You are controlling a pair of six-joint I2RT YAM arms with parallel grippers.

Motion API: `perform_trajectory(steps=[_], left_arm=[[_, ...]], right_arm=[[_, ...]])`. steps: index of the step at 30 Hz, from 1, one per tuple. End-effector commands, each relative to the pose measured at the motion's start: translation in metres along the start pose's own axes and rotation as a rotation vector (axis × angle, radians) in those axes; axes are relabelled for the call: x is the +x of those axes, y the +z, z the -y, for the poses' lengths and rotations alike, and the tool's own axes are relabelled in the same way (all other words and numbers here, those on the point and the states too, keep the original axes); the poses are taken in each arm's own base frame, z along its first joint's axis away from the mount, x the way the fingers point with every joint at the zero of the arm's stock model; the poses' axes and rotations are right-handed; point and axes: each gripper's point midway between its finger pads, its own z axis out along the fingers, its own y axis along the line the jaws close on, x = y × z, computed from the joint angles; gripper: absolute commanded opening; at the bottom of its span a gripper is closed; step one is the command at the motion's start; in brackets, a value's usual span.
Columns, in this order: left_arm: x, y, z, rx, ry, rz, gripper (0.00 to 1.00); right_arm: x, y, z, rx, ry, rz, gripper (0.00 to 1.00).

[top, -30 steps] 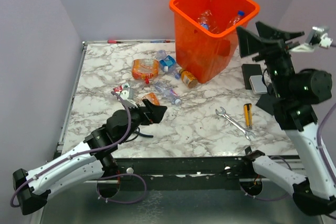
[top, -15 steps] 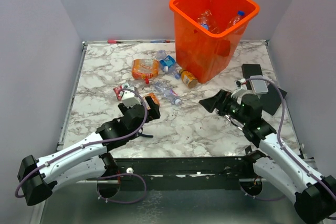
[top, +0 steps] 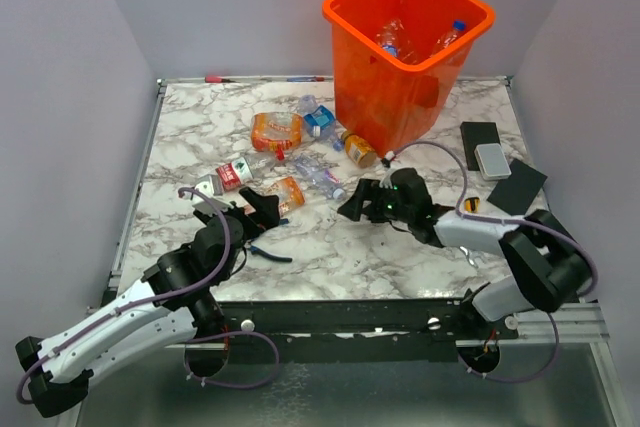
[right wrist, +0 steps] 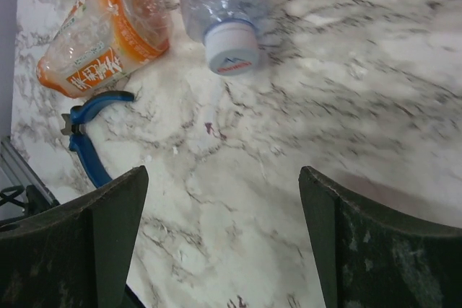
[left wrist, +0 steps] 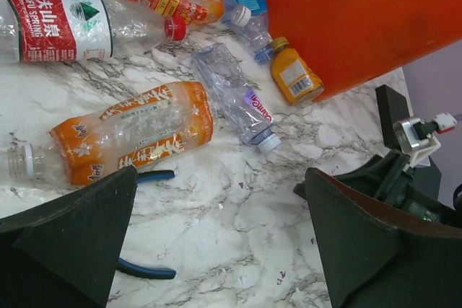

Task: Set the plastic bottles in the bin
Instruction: Place the plastic bottle in the trash bin, then pick up the plastic bottle at the center of the board.

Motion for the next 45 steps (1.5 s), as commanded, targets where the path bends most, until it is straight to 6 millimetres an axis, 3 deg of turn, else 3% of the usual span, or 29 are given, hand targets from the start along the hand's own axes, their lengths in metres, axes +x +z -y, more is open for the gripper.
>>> perform_trajectory(steps=[1,8,15,25,31,34,38,41,45], left_arm=[[0.015,-0.002,-0.019,-0.038,0.020,-0.035,0.99],[0.017,-0.007,-0.023,-0.035,0.001,-0.046,0.99],[0.010,-0.011,-0.025,-0.030,-0.005,-0.025,0.99],[0.006,-0.012,-0.025,-0.031,0.009,-0.012,0.99],[-0.005,-0.013,-0.023,-0.030,0.027,0.014,0.99],[-0.023,-0.017,-0.019,-0.034,0.051,0.055,0.99],[-0.062,-0.024,-0.009,-0.029,0.066,0.163,0.99],[-0.076,-0.022,0.020,0.071,0.190,0.190,0.99],[-0.069,-0.017,0.090,0.323,0.455,0.110,0.99]], right_arm=[[-0.031,0.038,-0.023,-0.017,-0.080,0.103,0.87],[-0.033,0.078,-0.005,0.079,-0.048,0.094,0.81],[-0.021,0.098,0.002,0.092,-0.053,0.038,0.71],[-0.012,0.090,-0.004,0.051,-0.066,0.016,0.25],[-0.010,0.046,-0.017,0.005,-0.079,0.033,0.01],[-0.004,0.014,-0.028,-0.022,-0.125,-0.013,0.01],[0.003,-0.041,-0.041,-0.037,-0.217,-0.094,0.01],[0.001,-0.087,-0.054,-0.047,-0.255,-0.114,0.01],[0.001,-0.131,-0.066,-0.034,-0.230,-0.150,0.00]])
